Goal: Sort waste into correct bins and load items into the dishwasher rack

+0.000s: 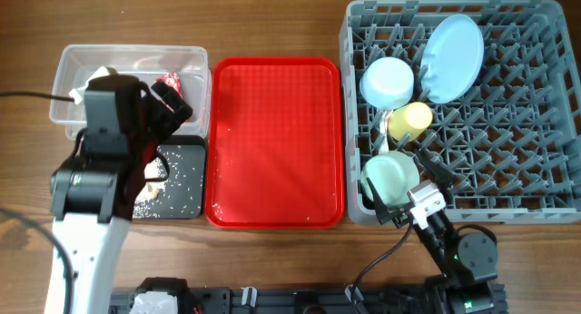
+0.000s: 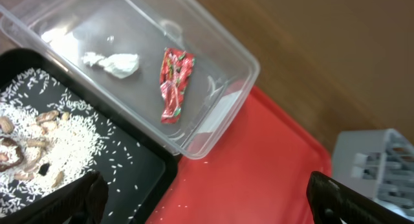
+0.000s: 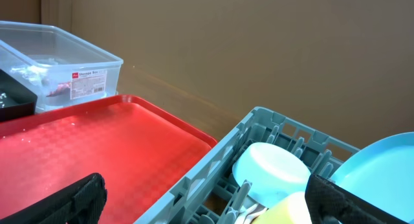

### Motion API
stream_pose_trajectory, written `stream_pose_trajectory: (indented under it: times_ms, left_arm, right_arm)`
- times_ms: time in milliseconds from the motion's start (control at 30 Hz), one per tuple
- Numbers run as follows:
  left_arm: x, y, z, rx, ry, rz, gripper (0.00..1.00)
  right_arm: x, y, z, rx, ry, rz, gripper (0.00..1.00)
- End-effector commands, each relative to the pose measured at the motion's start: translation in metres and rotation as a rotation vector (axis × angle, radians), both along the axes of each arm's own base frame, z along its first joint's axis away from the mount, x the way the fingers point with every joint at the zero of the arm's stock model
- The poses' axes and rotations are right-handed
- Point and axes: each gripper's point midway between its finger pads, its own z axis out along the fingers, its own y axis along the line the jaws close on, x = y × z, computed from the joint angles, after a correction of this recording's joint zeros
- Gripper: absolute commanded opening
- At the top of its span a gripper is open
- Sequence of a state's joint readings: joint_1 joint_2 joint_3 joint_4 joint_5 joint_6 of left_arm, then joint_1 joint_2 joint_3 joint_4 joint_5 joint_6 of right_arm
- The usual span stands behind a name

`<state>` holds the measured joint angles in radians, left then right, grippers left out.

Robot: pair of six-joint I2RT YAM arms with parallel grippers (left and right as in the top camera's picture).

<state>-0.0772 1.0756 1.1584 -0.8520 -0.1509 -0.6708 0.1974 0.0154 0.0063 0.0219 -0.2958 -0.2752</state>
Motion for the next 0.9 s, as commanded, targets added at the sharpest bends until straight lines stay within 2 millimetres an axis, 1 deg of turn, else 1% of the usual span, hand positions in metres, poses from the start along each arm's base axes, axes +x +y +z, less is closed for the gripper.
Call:
stream_pose_trajectory:
  times_ms: [0,100,133,200,267,333,467,500,600,667,733,767,867]
  left_arm:
    - [-0.027,0.002,0.032,-0.004,-0.130,-0.010,1.00]
    - [-0.049,0.003,0.052,-0.011,-0.225,-0.010,1.00]
    - [-0.059,0.004,0.059,-0.013,-0.258,-0.009,1.00]
    - [-0.082,0.006,0.065,-0.015,-0.289,-0.010,1.00]
    - [-0.108,0.008,0.066,-0.016,-0.306,-0.010,1.00]
    - [-0.132,0.010,0.061,-0.016,-0.297,-0.009,1.00]
    - [-0.175,0.013,0.035,-0.011,-0.218,-0.010,1.00]
    - [-0.182,0.013,0.029,-0.010,-0.205,-0.010,1.00]
    - [-0.193,0.014,0.013,-0.012,-0.210,-0.008,1.00]
    - [-0.193,0.013,0.001,-0.021,-0.249,-0.013,1.00]
    - [-0.187,0.012,-0.003,-0.025,-0.305,-0.014,1.00]
    - [-0.177,0.008,-0.002,-0.043,-0.377,-0.031,1.00]
    - [-0.161,0.000,0.010,-0.071,-0.530,-0.062,1.00]
  right_arm:
    - [-0.001,0.001,0.003,-0.009,-0.018,0.009,1.00]
    - [-0.001,0.001,0.003,-0.009,-0.018,0.009,1.00]
    - [-0.001,0.001,0.003,-0.008,-0.018,0.009,1.00]
    - [-0.001,0.001,0.003,-0.008,-0.018,0.009,1.00]
    - [-0.001,0.001,0.003,-0.009,-0.018,0.009,1.00]
    - [-0.001,0.001,0.003,-0.008,-0.018,0.010,1.00]
    - [-0.001,0.001,0.003,-0.009,-0.018,0.009,1.00]
    - [-0.001,0.001,0.003,-0.009,-0.018,0.009,1.00]
    - [-0.001,0.001,0.003,-0.009,-0.018,0.009,1.00]
    - [-0.001,0.001,0.003,-0.009,-0.018,0.010,1.00]
    - [-0.001,0.001,0.003,-0.008,-0.018,0.009,1.00]
    - [-0.001,0.001,0.003,-0.008,-0.018,0.010,1.00]
    - [-0.001,0.001,0.003,-0.008,-0.018,0.009,1.00]
